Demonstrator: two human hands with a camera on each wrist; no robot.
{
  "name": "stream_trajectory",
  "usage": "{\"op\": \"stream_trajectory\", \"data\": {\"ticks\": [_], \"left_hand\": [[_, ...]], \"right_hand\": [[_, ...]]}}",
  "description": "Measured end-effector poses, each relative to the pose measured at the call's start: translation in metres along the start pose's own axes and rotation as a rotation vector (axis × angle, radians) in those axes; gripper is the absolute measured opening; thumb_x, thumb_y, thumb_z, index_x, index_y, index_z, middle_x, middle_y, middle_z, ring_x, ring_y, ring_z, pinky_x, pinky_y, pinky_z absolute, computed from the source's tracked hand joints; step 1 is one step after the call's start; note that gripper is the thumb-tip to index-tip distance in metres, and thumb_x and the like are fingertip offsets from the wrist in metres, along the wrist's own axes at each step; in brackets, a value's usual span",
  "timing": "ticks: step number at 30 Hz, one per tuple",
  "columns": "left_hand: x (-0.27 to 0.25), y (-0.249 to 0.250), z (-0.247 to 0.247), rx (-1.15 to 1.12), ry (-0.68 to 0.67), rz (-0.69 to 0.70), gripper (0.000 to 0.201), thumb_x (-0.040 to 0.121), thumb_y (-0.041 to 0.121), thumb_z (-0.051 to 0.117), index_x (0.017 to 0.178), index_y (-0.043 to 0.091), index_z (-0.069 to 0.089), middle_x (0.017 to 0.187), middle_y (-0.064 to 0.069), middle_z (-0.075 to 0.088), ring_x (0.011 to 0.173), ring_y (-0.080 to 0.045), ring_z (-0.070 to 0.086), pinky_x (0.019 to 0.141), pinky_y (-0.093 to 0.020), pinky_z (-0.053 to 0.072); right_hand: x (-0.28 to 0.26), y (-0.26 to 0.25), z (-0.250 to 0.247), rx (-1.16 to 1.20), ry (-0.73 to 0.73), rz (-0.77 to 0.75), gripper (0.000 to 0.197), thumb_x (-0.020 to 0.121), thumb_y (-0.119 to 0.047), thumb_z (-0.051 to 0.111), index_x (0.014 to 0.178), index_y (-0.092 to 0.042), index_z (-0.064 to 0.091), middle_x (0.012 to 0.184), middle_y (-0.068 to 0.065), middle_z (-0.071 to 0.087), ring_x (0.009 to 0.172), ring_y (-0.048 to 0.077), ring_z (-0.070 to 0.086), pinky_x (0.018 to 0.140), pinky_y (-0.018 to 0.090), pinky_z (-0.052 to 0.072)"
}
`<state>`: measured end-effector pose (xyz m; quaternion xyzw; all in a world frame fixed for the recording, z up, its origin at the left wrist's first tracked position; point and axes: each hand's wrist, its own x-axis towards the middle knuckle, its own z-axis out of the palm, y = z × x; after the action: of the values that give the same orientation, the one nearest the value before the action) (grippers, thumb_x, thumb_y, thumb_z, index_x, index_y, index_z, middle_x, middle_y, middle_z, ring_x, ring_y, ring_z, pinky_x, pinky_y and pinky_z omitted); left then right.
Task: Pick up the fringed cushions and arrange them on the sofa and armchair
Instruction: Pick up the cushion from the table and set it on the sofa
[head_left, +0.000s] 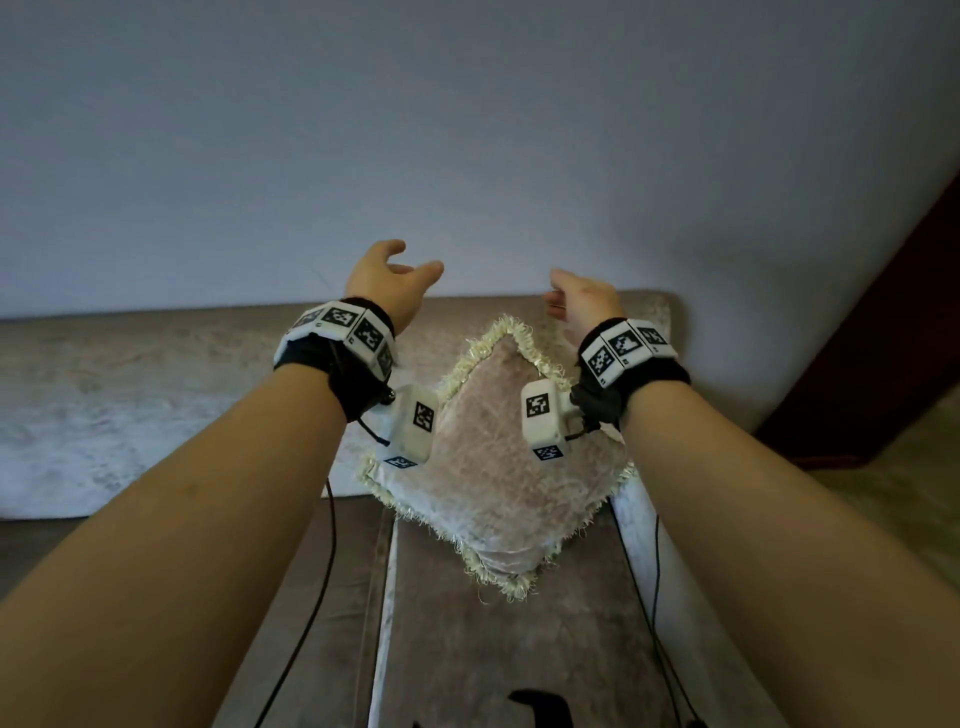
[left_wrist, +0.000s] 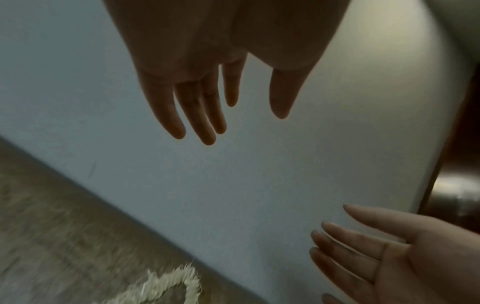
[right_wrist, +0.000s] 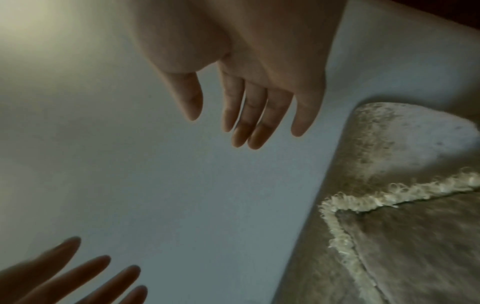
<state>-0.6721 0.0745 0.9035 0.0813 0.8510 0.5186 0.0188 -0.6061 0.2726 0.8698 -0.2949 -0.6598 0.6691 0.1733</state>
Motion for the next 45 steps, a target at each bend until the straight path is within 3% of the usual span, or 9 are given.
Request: {"op": "stream_trajectory", "data": {"ticks": [4, 15, 19, 24, 27, 31, 35, 39, 45], "left_hand": [[-0.032, 0.011, -0.05, -0.052, 0.074, 0.055, 0.06, 0.093, 0.041, 0.065, 0.145, 0.018, 0.044, 0.13, -0.004, 0.064, 0.117, -0.022, 0.064, 0.103, -0.043, 0.051], [-0.134, -0.038, -0.187, -0.122, 0.525, -0.046, 0.051, 0.095, 0.034, 0.065, 0.14, 0.014, 0.05, 0.122, -0.006, 0.065, 0.112, -0.022, 0.066, 0.089, -0.031, 0.05], [-0.178, -0.06, -0.219, -0.13, 0.741, -0.134, 0.05, 0.092, 0.034, 0.068, 0.135, 0.015, 0.054, 0.111, -0.002, 0.065, 0.111, -0.025, 0.067, 0.098, -0.041, 0.053], [-0.251, -0.082, -0.238, -0.128, 1.034, -0.269, 0.045, 0.092, 0.03, 0.069, 0.132, 0.013, 0.057, 0.103, 0.001, 0.066, 0.106, -0.024, 0.068, 0.096, -0.038, 0.056], [-0.311, -0.094, -0.253, -0.08, 1.192, -0.356, 0.044, 0.092, 0.034, 0.067, 0.133, 0.019, 0.057, 0.115, 0.0, 0.066, 0.102, -0.019, 0.067, 0.086, -0.03, 0.056], [-0.396, -0.104, -0.275, -0.072, 1.407, -0.451, 0.039, 0.091, 0.033, 0.069, 0.125, 0.016, 0.062, 0.097, 0.007, 0.066, 0.092, -0.016, 0.066, 0.075, -0.028, 0.053], [-0.478, -0.116, -0.294, -0.087, 1.583, -0.512, 0.039, 0.089, 0.031, 0.072, 0.123, 0.015, 0.062, 0.1, -0.001, 0.069, 0.087, -0.018, 0.065, 0.08, -0.03, 0.054], [-0.546, -0.127, -0.317, -0.058, 1.69, -0.531, 0.039, 0.09, 0.029, 0.071, 0.124, 0.012, 0.062, 0.11, -0.009, 0.069, 0.09, -0.019, 0.064, 0.087, -0.031, 0.053], [-0.614, -0.144, -0.366, -0.059, 1.739, -0.524, 0.042, 0.091, 0.029, 0.07, 0.128, 0.01, 0.062, 0.116, -0.009, 0.068, 0.101, -0.021, 0.066, 0.085, -0.025, 0.047]], "right_hand": [[-0.045, -0.028, 0.025, 0.026, -0.093, -0.099, 0.019, 0.093, -0.026, 0.062, 0.077, -0.014, 0.061, 0.077, 0.0, 0.067, 0.077, 0.02, 0.065, 0.08, 0.034, 0.051], [-0.152, -0.063, 0.149, -0.02, -0.589, -0.221, 0.015, 0.095, -0.025, 0.06, 0.083, -0.016, 0.061, 0.087, 0.0, 0.069, 0.071, 0.008, 0.065, 0.056, 0.02, 0.041], [-0.188, -0.055, 0.186, -0.002, -0.797, -0.234, 0.017, 0.096, -0.021, 0.06, 0.079, -0.016, 0.061, 0.081, 0.001, 0.068, 0.067, 0.009, 0.063, 0.048, 0.01, 0.044], [-0.247, -0.029, 0.227, -0.023, -1.118, -0.173, 0.015, 0.096, -0.022, 0.057, 0.085, -0.016, 0.064, 0.084, 0.0, 0.069, 0.073, 0.01, 0.066, 0.073, 0.028, 0.043], [-0.298, -0.012, 0.245, -0.02, -1.314, -0.102, 0.018, 0.096, -0.02, 0.058, 0.08, -0.016, 0.063, 0.082, 0.004, 0.068, 0.072, 0.013, 0.064, 0.068, 0.027, 0.043], [-0.372, 0.011, 0.26, -0.069, -1.503, -0.081, 0.017, 0.094, -0.024, 0.061, 0.078, -0.017, 0.066, 0.077, 0.001, 0.069, 0.072, 0.014, 0.064, 0.064, 0.027, 0.041], [-0.457, 0.025, 0.268, -0.142, -1.705, -0.037, 0.015, 0.097, -0.023, 0.057, 0.088, -0.016, 0.065, 0.08, 0.0, 0.068, 0.074, 0.013, 0.063, 0.077, 0.034, 0.04], [-0.538, 0.037, 0.278, -0.171, -1.808, -0.034, 0.014, 0.099, -0.023, 0.055, 0.097, -0.013, 0.064, 0.08, -0.001, 0.066, 0.073, 0.011, 0.061, 0.076, 0.034, 0.04], [-0.63, 0.043, 0.304, -0.173, -1.867, -0.105, 0.016, 0.098, -0.024, 0.055, 0.083, -0.02, 0.061, 0.078, -0.002, 0.066, 0.07, 0.011, 0.06, 0.073, 0.033, 0.037]]}}
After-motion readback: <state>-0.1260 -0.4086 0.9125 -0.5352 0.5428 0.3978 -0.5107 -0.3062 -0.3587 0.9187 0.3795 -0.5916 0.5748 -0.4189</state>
